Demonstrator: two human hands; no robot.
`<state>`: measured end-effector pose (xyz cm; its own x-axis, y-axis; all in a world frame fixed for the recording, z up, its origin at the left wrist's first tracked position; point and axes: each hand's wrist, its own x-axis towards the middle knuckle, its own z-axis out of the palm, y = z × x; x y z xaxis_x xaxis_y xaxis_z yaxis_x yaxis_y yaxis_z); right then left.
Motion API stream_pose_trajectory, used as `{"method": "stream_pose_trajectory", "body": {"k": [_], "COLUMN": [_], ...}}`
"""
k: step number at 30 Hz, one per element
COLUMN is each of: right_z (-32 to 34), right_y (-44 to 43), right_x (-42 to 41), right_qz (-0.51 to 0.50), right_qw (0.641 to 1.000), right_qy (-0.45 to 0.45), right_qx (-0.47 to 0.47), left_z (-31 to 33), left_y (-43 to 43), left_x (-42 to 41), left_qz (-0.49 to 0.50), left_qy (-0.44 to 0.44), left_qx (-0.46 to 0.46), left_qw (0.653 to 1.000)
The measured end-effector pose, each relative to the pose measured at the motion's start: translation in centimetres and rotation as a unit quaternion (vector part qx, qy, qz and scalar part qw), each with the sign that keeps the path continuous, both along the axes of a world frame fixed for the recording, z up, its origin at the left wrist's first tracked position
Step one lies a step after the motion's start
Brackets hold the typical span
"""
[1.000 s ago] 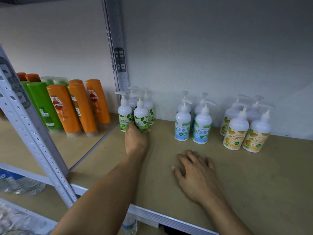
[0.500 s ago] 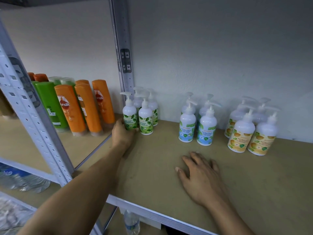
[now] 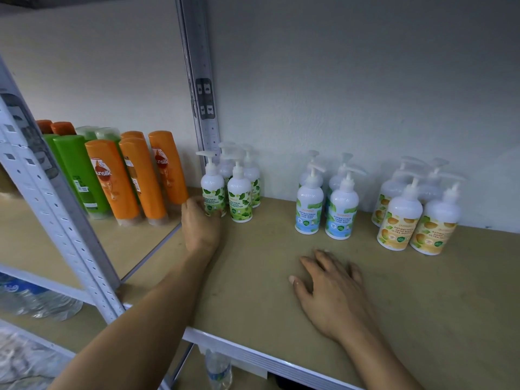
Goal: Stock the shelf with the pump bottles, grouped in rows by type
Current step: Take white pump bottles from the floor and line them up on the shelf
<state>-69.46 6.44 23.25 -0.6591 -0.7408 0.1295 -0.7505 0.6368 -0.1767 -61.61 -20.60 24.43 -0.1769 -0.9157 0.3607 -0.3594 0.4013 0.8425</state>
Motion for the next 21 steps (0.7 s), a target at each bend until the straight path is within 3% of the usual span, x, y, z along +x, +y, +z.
{"method": "stream_pose_trajectory", "body": {"k": [7, 21], "right_z": [0.0, 0.0], "right_y": [0.1, 0.1], "right_x": [0.1, -0.1], "right_qz": [0.002, 0.002], "right_qw": [1.0, 1.0], "right_qy": [0.015, 0.008], "right_qx": [-0.002, 0.001], "left_z": [-0.1, -0.3], "left_y": [2.3, 2.6], "left_x": [-1.4, -3.2], "left_qz": [-0.127, -0.052], "left_qy": [-0.024, -0.068], "left_qx": [0.047, 0.04], "left_qw": [0.991, 0.995]}}
